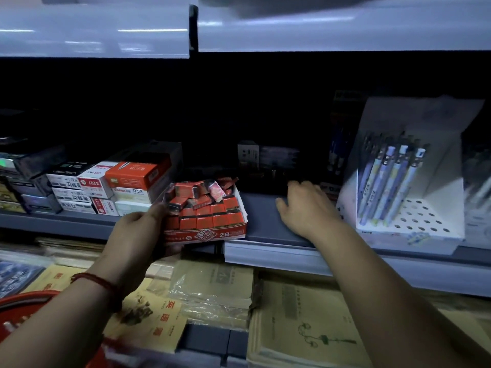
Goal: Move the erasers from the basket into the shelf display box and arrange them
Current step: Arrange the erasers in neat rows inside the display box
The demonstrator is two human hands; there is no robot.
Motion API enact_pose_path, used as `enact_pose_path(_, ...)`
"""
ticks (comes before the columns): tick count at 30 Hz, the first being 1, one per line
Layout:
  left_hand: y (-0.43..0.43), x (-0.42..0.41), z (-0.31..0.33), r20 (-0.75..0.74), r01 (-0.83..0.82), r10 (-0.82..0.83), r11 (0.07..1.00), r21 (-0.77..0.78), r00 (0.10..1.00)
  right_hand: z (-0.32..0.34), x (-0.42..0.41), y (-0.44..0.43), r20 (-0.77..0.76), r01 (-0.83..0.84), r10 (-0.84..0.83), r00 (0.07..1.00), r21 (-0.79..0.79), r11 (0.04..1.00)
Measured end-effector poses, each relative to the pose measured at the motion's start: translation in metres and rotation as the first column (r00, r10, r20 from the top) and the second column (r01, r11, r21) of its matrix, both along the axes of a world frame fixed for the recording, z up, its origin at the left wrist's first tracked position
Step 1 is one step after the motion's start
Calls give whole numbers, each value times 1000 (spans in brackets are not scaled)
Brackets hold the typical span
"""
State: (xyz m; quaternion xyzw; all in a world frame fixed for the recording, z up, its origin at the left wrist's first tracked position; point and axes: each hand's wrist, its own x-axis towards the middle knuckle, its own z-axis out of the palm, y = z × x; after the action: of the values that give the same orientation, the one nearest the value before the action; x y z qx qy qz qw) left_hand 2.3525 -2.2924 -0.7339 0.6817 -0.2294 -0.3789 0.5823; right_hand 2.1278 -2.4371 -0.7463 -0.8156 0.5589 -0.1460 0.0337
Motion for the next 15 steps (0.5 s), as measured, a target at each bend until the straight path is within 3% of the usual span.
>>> enact_pose_path(2, 4, 3, 6, 106, 28, -32, 999, 42, 994, -3, 2, -6, -46, -1, 1, 999, 1, 1000)
enact_pose_path(3, 8, 5, 9, 309, 48, -91, 989, 144, 947, -5, 3, -8, -62, -4, 4, 998, -12, 1000)
enact_pose_path(4, 12, 9, 11, 548, 44, -193, 961, 273, 814, -6, 4, -8, -80, -7, 4, 997, -32, 999)
enact_pose_path(5, 17, 11, 14, 722, 8, -302, 925, 379, 622, -7, 5, -8, -96, -11, 5, 995, -57, 998)
enact_pose_path(6, 19, 12, 16, 821, -30, -349, 914, 405, 451, -6, 5, -9, -109, -15, 6, 994, -80, 997)
enact_pose_path(8, 23, 12, 19, 917, -72, -268, 951, 301, 297, -4, 6, -11, -121, -22, 10, 993, -105, 994)
enact_pose_path(12, 19, -12, 24, 990, 66, -8, 998, -1, 140, 2, 8, -21, -116, -8, 6, 993, -15, 1000)
enact_pose_path(15, 10, -29, 23, 979, 216, 59, 971, -102, 195, 5, 10, -24, -103, -4, 10, 995, 59, 998)
